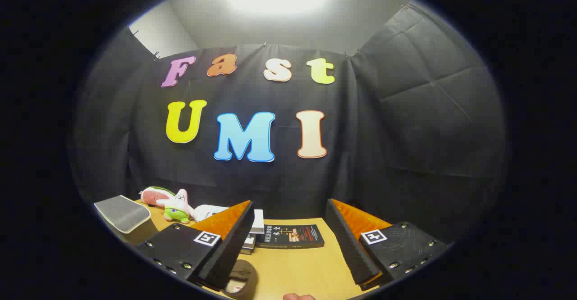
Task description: Open the storage box then place both shoes into the box .Put the left shoe in first, then the right shoe, with the right side of both shoes facing outward in a uniform manner.
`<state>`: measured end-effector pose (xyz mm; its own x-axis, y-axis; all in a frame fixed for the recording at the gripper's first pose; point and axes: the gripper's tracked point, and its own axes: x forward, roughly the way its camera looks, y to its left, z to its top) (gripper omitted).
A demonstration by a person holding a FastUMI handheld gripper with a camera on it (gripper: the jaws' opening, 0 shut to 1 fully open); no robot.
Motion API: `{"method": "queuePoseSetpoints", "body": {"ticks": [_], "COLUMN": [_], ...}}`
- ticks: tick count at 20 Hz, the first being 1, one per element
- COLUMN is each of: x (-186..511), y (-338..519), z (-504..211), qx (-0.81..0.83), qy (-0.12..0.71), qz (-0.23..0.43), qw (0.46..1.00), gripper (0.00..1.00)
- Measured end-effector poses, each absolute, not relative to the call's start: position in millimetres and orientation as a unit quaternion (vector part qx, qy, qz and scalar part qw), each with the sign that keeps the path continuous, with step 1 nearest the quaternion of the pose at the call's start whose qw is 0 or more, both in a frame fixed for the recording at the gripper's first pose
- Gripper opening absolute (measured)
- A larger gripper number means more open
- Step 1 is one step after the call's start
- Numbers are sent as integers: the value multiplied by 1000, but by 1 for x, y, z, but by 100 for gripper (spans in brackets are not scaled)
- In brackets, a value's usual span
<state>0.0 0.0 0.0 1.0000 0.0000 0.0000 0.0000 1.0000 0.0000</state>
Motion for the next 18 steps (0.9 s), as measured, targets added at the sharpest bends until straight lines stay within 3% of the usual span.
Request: {"method": "queuePoseSetpoints", "body": {"ticks": [18], "x": [36], "y": [99], "z": [28], "qx": [-1], "qy": [-11], "qz": [39], "qw": [999], "gripper": [96]}}
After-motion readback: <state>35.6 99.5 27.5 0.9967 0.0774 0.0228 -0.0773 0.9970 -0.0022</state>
